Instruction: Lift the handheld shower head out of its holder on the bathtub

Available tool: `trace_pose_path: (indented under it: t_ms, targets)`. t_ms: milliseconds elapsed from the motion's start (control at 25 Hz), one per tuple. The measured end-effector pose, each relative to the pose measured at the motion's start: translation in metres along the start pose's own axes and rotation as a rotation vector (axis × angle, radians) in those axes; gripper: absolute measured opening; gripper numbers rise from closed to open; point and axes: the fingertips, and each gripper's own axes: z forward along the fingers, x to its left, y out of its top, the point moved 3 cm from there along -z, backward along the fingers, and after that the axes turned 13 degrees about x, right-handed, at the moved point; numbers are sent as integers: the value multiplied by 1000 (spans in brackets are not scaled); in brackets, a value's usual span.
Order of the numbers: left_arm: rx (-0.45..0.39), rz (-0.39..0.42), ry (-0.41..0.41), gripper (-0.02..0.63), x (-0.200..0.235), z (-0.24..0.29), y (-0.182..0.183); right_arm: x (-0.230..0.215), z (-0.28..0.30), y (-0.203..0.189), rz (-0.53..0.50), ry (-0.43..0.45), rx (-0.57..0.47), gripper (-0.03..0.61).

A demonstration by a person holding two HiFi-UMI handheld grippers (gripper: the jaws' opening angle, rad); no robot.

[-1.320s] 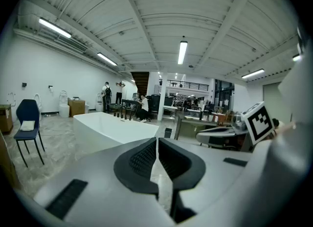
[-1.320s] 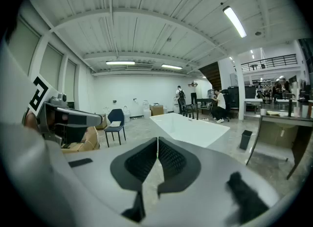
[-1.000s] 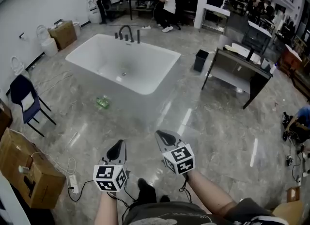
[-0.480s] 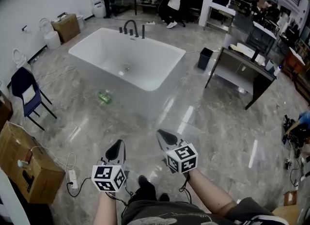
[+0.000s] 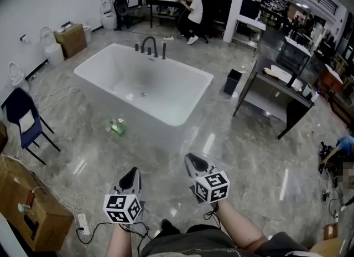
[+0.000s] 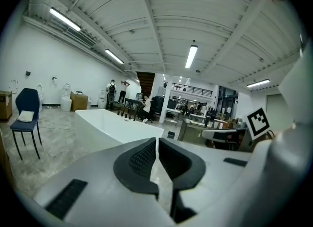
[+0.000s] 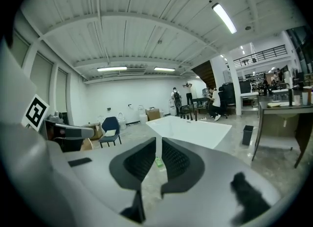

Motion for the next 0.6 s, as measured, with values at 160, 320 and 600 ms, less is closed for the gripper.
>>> trace_pose_path:
  t_ms: [160, 320, 600]
  targets:
    - [12, 5, -12, 26, 24, 20, 9, -4, 25, 7, 17, -23, 10, 34]
    - [27, 1, -18, 26, 36, 44, 17, -21, 54, 20, 29, -34, 13, 34]
    - [56, -22, 46, 26, 72, 108, 45, -72, 142, 58, 66, 13, 6, 35]
